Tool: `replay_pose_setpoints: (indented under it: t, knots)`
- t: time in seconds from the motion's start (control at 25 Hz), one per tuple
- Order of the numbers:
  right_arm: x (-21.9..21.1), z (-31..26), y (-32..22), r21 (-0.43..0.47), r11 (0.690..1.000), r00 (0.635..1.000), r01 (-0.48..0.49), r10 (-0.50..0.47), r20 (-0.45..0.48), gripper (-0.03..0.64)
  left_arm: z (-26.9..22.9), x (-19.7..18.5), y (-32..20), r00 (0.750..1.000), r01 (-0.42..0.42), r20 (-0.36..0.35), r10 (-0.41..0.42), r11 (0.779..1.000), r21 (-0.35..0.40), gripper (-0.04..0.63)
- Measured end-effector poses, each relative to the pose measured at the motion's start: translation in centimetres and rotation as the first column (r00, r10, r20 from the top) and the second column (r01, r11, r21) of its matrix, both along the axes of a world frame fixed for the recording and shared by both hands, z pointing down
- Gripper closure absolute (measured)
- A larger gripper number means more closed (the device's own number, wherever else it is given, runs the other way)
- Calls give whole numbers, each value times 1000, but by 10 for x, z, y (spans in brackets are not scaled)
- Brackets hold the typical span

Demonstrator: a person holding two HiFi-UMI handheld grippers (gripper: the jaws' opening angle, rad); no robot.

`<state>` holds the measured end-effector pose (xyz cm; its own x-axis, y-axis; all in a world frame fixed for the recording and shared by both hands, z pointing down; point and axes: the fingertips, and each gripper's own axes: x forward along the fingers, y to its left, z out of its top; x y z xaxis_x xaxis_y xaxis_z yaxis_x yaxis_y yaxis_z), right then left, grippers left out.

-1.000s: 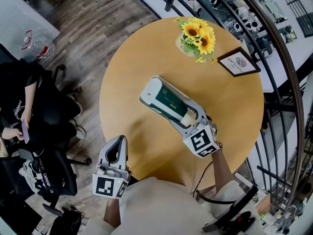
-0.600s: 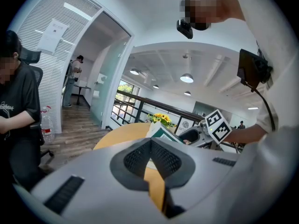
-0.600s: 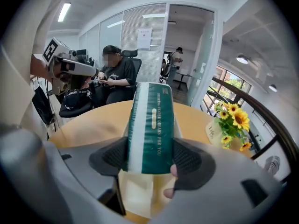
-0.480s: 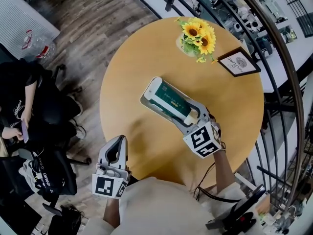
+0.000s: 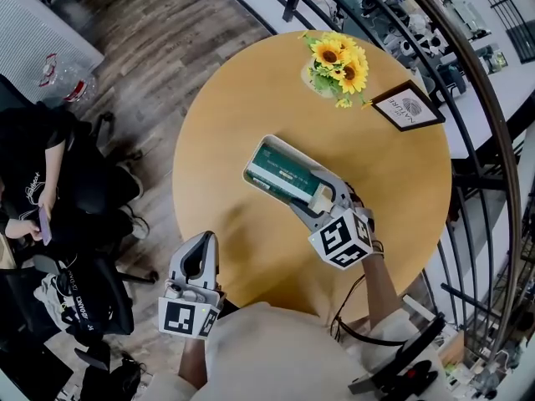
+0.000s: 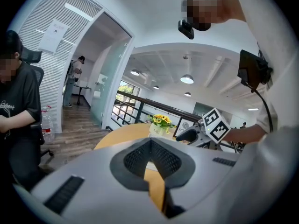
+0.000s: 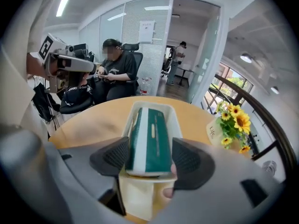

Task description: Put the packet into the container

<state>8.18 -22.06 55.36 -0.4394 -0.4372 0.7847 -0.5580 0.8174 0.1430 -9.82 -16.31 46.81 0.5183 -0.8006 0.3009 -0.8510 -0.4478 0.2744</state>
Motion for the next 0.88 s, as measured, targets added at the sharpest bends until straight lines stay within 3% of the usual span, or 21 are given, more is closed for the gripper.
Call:
replay_pose_setpoints:
  t: [0.12, 0.52, 0.68, 0.88]
  knots:
    - [0, -10, -5, 15, 999, 998, -33, 32, 55, 329, -1, 1, -1, 1000, -1, -3, 1, 1000, 4, 591]
    - [5, -20, -2, 71, 995, 995, -73, 68, 66, 344, -17, 8, -1, 999, -35, 9, 34, 997, 62, 591]
    - [-13, -40, 32, 73, 992, 980, -99, 85, 180, 345, -34, -2, 31, 999, -19, 47, 16, 998, 52, 591]
    - [8, -73, 26, 193, 955, 947, -226, 169, 273, 385, -49, 25, 15, 995, -95, 45, 88, 980, 176, 591]
